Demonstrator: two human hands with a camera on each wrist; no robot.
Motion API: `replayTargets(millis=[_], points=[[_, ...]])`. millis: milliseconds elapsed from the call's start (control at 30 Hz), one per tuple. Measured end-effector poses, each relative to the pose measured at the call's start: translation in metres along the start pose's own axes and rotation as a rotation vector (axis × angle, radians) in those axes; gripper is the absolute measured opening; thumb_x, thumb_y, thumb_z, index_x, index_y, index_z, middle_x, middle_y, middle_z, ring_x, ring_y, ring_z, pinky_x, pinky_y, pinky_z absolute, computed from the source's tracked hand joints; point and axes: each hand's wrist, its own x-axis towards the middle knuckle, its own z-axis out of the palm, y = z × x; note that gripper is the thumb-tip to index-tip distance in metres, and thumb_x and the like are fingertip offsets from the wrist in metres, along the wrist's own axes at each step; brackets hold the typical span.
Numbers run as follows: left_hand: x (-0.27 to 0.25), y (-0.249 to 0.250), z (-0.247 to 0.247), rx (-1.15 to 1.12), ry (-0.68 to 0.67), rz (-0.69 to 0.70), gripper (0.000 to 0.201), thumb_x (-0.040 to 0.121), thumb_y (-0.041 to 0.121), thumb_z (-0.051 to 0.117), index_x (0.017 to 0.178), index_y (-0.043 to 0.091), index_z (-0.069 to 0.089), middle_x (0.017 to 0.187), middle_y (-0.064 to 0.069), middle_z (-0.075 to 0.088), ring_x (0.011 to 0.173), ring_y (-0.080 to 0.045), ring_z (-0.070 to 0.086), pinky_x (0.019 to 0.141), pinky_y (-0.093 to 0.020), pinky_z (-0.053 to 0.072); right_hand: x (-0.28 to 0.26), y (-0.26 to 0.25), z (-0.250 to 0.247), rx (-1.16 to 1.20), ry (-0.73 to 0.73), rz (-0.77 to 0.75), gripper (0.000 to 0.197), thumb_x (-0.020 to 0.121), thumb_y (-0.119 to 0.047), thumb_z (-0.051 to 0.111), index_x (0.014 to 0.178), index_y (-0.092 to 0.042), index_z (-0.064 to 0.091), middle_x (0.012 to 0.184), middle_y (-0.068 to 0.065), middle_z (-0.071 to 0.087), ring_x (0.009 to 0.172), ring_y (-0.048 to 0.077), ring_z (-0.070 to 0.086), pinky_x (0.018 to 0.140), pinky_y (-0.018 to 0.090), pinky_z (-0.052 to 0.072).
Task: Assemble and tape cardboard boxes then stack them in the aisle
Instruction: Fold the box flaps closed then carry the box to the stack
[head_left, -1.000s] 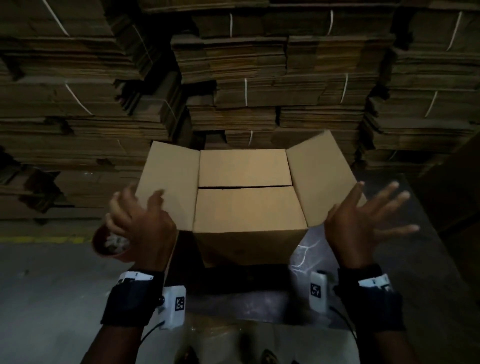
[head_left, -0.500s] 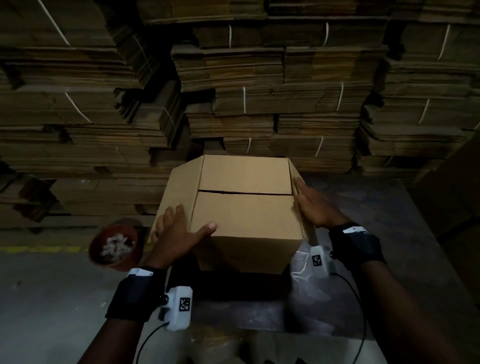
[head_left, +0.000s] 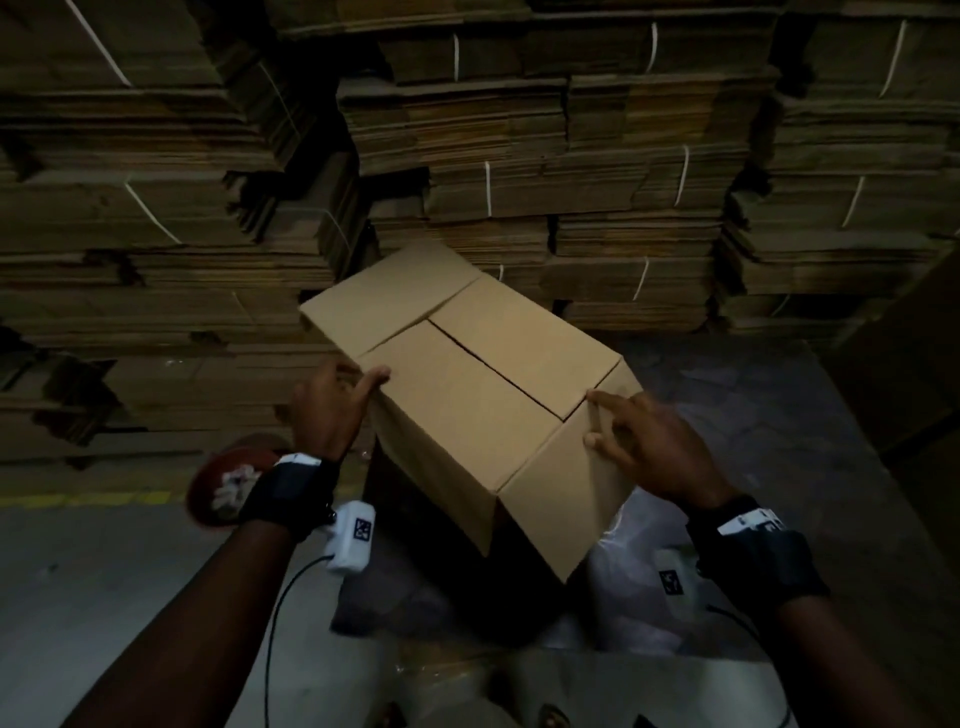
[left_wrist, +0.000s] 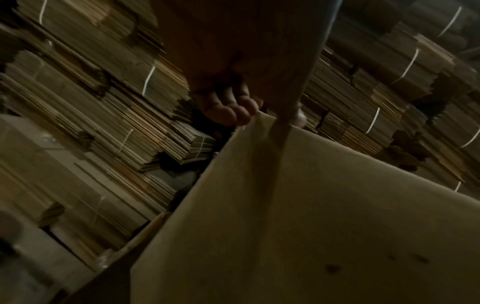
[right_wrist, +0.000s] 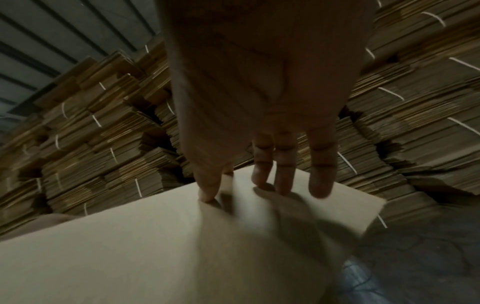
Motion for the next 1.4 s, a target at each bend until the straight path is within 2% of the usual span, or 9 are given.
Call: replayTargets(millis=[100,200,267,367,467,733,933,1133,1400], points=[[0.017,0.016,0.014,-0.048,-0.019,0.095,0.027,0.088,0.04,0.074,0.086,0.013,0.072,0.081,-0.007,0.073,0.079,-0.028,0.07,0.071,-0.037,0.054,0.0,-0.006,0.002,-0.097,0.083,-0.088,0.044,0.087,-0.051,0.071,0.126,-0.034,0.067,0.096,-0.007,0.055,0.095,0.022,0.055,0.074,0.034,0.045],[0.025,0.032,0.018,-0.05,-0.149,0.188,0.022,0.093,0.031,0.07,0.097,0.009,0.075,0.089,-0.003,0.074,0.084,-0.021,0.071,0.074,-0.032,0.052,0.001,-0.013,-0.002,-0.172,0.133,-0.172,0.031,0.082,-0.055,0.076,0.107,-0.036,0.077,0.096,-0.009,0.058,0.1,0.021,0.049,0.079,0.036,0.03],[0.019,0.043,0.021,0.035,-0.291,0.382,0.03,0.092,0.04,0.066,0.104,0.014,0.074,0.107,-0.007,0.073,0.104,-0.024,0.067,0.087,-0.038,0.052,0.003,-0.021,-0.006,-0.157,0.101,-0.198,0.028,0.079,-0.058,0.077,0.099,-0.039,0.077,0.099,-0.015,0.052,0.105,0.013,0.041,0.081,0.035,0.021],[-0.005,0.061,0.024,0.346,-0.581,0.711,0.049,0.087,0.064,0.045,0.118,0.035,0.068,0.148,-0.001,0.05,0.142,-0.025,0.034,0.111,-0.051,0.029,0.01,-0.03,-0.007,-0.156,0.01,-0.211,0.034,0.077,-0.064,0.075,0.105,-0.044,0.073,0.112,-0.016,0.051,0.116,0.011,0.038,0.085,0.035,0.022],[-0.026,0.075,0.029,0.52,-0.756,0.846,0.056,0.091,0.072,0.026,0.134,0.051,0.055,0.156,0.007,0.035,0.145,-0.02,0.018,0.111,-0.05,0.014,0.018,-0.031,-0.012,-0.135,-0.079,-0.197,0.05,0.078,-0.067,0.072,0.122,-0.046,0.065,0.123,-0.012,0.051,0.123,0.015,0.039,0.094,0.04,0.029],[-0.03,0.086,0.035,0.798,-0.717,0.978,0.072,0.084,0.079,0.0,0.145,0.058,0.032,0.137,-0.004,0.038,0.125,-0.027,0.032,0.099,-0.056,0.028,0.031,-0.032,-0.024,-0.163,-0.214,-0.174,0.074,0.073,-0.074,0.072,0.138,-0.046,0.054,0.133,-0.01,0.045,0.126,0.013,0.033,0.092,0.036,0.025],[-0.017,0.104,0.023,0.723,-0.719,1.015,0.051,0.095,0.07,0.029,0.137,0.046,0.042,0.137,-0.006,0.036,0.128,-0.027,0.031,0.089,-0.054,0.044,0.036,-0.034,-0.028,-0.139,-0.296,-0.166,0.085,0.065,-0.084,0.068,0.14,-0.05,0.049,0.132,-0.01,0.039,0.129,0.016,0.031,0.105,0.045,0.033],[-0.014,0.096,0.028,0.896,-0.782,1.052,0.062,0.088,0.075,0.01,0.146,0.059,0.025,0.137,-0.006,0.036,0.123,-0.03,0.032,0.09,-0.062,0.041,0.051,-0.048,-0.036,-0.218,-0.444,-0.144,0.083,0.073,-0.073,0.074,0.146,-0.051,0.04,0.14,-0.003,0.035,0.134,0.02,0.025,0.104,0.044,0.027],[-0.017,0.109,0.023,0.83,-0.779,1.009,0.048,0.096,0.063,0.032,0.142,0.05,0.03,0.133,-0.008,0.033,0.122,-0.03,0.034,0.079,-0.053,0.046,0.055,-0.053,-0.039,-0.244,-0.513,-0.155,0.086,0.071,-0.072,0.076,0.146,-0.052,0.038,0.129,-0.007,0.035,0.129,0.021,0.031,0.102,0.041,0.035]])
